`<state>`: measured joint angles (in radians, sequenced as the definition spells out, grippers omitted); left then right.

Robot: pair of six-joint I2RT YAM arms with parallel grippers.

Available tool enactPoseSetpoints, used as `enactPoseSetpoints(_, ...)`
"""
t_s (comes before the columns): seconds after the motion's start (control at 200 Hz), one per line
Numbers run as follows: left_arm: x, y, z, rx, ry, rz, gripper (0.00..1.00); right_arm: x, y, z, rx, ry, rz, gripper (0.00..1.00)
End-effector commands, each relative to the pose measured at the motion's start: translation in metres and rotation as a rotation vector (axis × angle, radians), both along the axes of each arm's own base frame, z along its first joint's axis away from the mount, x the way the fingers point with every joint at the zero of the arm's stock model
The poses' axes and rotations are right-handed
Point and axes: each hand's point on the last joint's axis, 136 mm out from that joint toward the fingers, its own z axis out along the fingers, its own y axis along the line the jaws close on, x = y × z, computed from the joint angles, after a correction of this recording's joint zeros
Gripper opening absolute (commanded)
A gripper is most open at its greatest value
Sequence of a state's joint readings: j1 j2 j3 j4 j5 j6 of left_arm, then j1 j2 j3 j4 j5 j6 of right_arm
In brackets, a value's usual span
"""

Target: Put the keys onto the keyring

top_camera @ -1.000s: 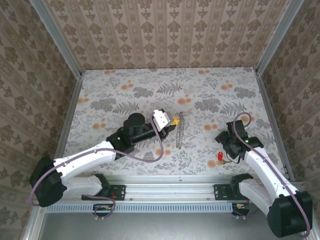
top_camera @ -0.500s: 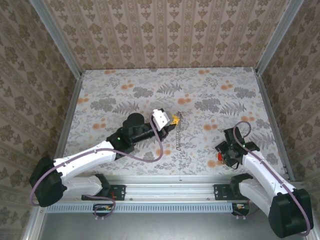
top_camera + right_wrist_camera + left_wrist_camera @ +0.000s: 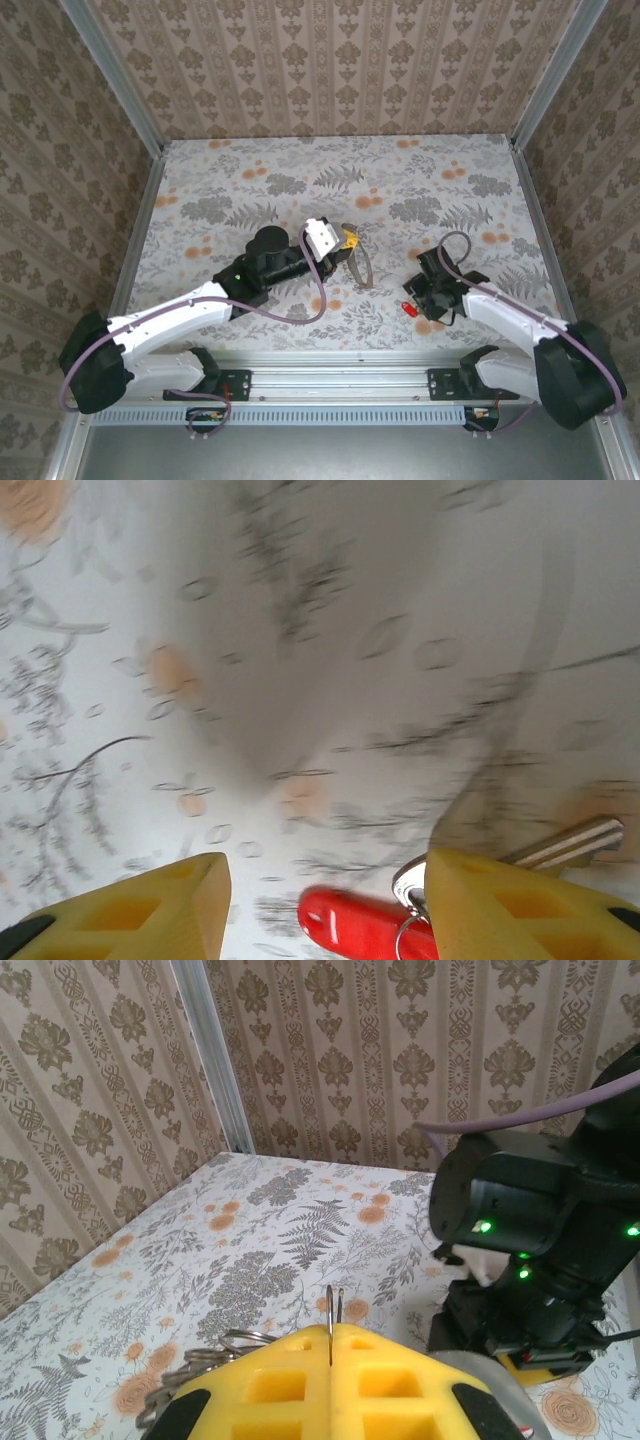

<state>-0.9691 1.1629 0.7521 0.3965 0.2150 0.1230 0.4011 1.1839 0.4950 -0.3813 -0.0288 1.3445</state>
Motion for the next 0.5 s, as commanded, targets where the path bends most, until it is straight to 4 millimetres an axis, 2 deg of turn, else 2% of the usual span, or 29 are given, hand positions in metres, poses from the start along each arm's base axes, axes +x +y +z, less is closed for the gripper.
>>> enactPoseSetpoints(0.0, -0.003, 0.004, 0.028, -0.07, -0.034, 0.002, 0.0, 0.039, 0.034, 0.016, 0.111, -0.088, 0.012, 0.55)
enactPoseSetpoints(0.09, -0.004, 0.006, 0.031, -0.076, -0.032, 0.006, 0.0, 0.057, 0.047, 0.023, 0.126, -0.107, 0.056, 0.54)
enactPoseSetpoints(0.17, -0.005, 0.009, 0.033, -0.081, -0.032, 0.011, 0.0, 0.061, 0.043, 0.034, 0.077, -0.136, 0.086, 0.55)
enactPoseSetpoints(0.265, -0.006, 0.012, 0.034, -0.083, -0.031, 0.017, 0.0, 0.052, 0.025, 0.041, -0.01, -0.158, 0.106, 0.56)
enactPoseSetpoints(0.35, -0.007, 0.014, 0.036, -0.086, -0.033, 0.021, 0.0, 0.038, 0.009, 0.041, -0.072, -0.164, 0.132, 0.56)
enactPoseSetpoints(0.495, -0.01, 0.019, 0.037, -0.073, -0.032, 0.025, 0.0, 0.022, -0.007, 0.04, -0.175, -0.172, 0.245, 0.55)
